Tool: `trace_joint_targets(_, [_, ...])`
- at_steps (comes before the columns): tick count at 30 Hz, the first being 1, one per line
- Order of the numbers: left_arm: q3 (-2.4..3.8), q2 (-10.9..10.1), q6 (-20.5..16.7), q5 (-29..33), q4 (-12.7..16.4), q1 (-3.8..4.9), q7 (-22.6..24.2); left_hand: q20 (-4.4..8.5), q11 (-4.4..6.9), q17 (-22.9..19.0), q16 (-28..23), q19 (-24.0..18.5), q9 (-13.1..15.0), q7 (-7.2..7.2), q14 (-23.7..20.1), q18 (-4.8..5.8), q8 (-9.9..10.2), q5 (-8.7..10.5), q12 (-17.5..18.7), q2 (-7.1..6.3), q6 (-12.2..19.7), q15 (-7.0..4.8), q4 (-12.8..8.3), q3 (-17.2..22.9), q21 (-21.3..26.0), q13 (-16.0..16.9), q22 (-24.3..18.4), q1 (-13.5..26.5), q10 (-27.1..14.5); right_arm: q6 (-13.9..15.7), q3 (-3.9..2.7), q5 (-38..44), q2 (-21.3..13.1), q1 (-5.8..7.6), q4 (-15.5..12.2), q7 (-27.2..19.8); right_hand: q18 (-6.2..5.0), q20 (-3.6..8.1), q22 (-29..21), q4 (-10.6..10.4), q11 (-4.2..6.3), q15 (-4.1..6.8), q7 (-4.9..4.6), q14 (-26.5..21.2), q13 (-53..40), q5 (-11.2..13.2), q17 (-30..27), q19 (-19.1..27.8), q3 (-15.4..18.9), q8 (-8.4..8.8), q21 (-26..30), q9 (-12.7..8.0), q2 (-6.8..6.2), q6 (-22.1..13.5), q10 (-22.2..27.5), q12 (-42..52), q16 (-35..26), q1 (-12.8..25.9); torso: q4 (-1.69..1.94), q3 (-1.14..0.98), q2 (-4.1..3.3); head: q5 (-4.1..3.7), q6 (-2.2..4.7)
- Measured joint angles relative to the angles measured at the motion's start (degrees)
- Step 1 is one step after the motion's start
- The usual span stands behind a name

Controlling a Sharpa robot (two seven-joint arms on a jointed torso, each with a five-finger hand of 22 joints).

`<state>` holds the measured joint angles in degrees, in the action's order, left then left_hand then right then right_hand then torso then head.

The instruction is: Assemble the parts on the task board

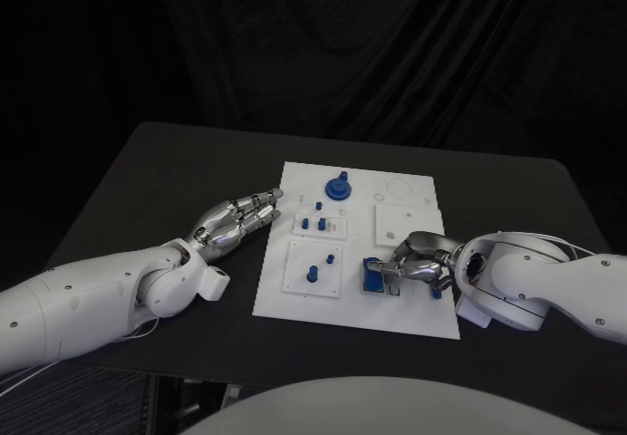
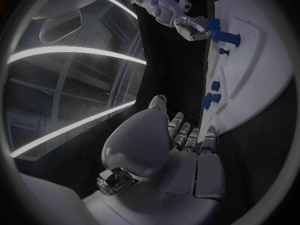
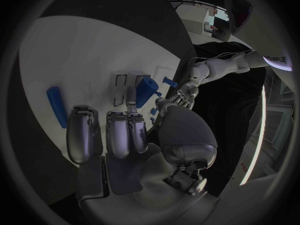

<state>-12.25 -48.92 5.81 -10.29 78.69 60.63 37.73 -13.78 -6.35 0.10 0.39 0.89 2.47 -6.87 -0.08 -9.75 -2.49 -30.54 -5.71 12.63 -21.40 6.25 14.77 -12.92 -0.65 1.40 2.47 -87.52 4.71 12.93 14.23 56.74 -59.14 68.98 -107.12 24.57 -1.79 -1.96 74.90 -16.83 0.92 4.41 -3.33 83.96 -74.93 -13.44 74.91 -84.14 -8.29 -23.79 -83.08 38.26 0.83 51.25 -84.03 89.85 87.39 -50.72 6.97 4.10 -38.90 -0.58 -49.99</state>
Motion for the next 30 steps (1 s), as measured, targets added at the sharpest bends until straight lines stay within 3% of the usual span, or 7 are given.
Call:
trace_joint_targets(6, [0.0,-0.01,0.05,0.0,-0.07,-0.06,-0.04,-0.29,0.0,-0.03,0.0,0.07,0.0,0.0,0.0,0.0,0.0,0.0,0.0,0.0,0.0,0.0,0.0,0.0,0.0,0.0,0.0,0.0,0.0,0.28,0.0,0.58,-0.47,-0.01,-0.3,-0.05,0.0,0.0,0.0,-0.04,0.0,0.0,-0.16,0.0,0.0,0.0,0.0,0.0,1.36,0.0,0.0,-0.05,0.7,0.15,0.0,0.0,0.0,2.23,-0.03,0.0,0.01,0.01,0.0])
trace_joint_targets(12, [0.0,-0.01,0.1,0.0,-0.12,-0.19,-0.06,-0.28,0.0,-0.05,0.0,0.07,0.0,0.0,0.0,-0.01,0.0,0.0,0.0,0.17,0.0,0.0,0.0,0.0,0.0,0.0,0.0,-0.17,0.0,0.61,0.0,1.09,-1.08,-0.01,-0.72,-0.32,0.0,0.0,0.0,0.5,0.0,-0.01,-0.08,0.0,0.01,-0.75,0.0,0.0,2.38,-0.26,0.0,-0.05,0.26,0.35,0.0,0.0,0.0,1.91,-0.02,0.0,0.01,-0.04,0.0])
trace_joint_targets(15, [0.0,-0.07,0.13,0.0,-0.12,-0.26,-0.08,-0.28,0.0,-0.05,0.0,0.07,0.0,0.0,0.0,0.0,0.0,0.0,0.0,0.23,0.0,0.0,0.0,0.0,0.0,0.0,0.0,-0.23,0.0,0.76,0.01,1.7,-1.53,-0.04,-1.13,-0.84,0.0,0.0,0.0,1.26,0.0,0.0,-0.05,0.0,0.01,-0.75,0.0,0.0,3.14,-1.24,0.0,0.45,-0.71,0.37,0.0,0.0,0.0,-1.66,-0.02,-0.01,0.01,0.06,0.0])
trace_joint_targets(20, [0.0,-0.12,0.17,0.0,-0.13,-0.31,-0.09,-0.28,0.0,-0.05,0.0,0.07,0.0,0.0,0.0,0.0,0.0,0.0,0.0,0.22,0.0,0.0,0.0,0.0,0.0,0.0,0.0,-0.22,0.0,0.9,0.01,3.54,-2.1,-0.22,-1.92,-2.03,-0.01,0.0,0.0,2.65,0.0,-0.01,0.61,0.0,0.01,-0.73,0.0,0.0,4.53,-5.11,0.0,3.62,-1.81,-0.23,0.0,0.0,0.0,-7.17,-0.02,-0.01,0.0,0.03,0.0])
trace_joint_targets(24, [0.0,-0.13,0.2,0.0,-0.12,-0.35,-0.09,-0.28,0.0,-0.04,0.0,0.08,0.0,0.0,0.0,0.0,0.0,0.0,0.0,0.22,0.0,0.0,0.0,0.0,0.0,0.0,0.0,-0.22,0.0,1.01,0.01,5.35,-2.66,-0.38,-2.55,-2.89,0.0,0.0,0.0,3.56,0.0,-0.01,0.6,0.0,0.02,0.42,0.0,0.0,5.44,-7.92,0.0,6.05,-1.88,-1.77,0.0,0.0,0.0,-9.65,-0.02,-0.01,0.0,-0.05,0.0])
trace_joint_targets(27, [0.01,-0.22,0.2,0.0,-0.05,-0.37,-0.09,-0.28,0.0,-0.04,0.0,0.07,0.0,0.0,0.12,0.0,0.0,0.0,0.0,0.23,0.0,0.11,0.0,0.0,0.0,0.0,0.02,-0.23,0.0,1.24,0.01,6.48,-3.59,-0.43,-3.17,-3.4,0.0,0.0,0.0,3.39,0.0,-0.01,0.6,0.0,0.02,0.45,0.0,0.0,5.62,-8.27,0.0,6.6,-1.83,-2.3,0.0,0.0,0.0,-9.8,-0.02,-0.01,0.0,-0.05,0.0])
trace_joint_targets(30, [0.01,-0.39,0.2,0.0,0.05,-0.38,-0.08,-0.28,0.0,-0.04,0.0,0.07,0.0,0.0,0.21,-0.01,0.0,0.0,0.0,0.23,0.0,0.21,0.0,0.0,0.0,0.0,0.07,-0.22,0.0,1.64,0.01,7.23,-4.76,-0.44,-3.79,-3.74,0.0,0.0,0.0,2.31,0.0,-0.01,0.48,0.0,0.02,-1.67,0.0,0.0,6.69,-8.27,0.0,6.56,-1.4,-3.2,0.0,0.0,0.0,-9.74,-0.01,-0.01,0.0,0.21,0.0])
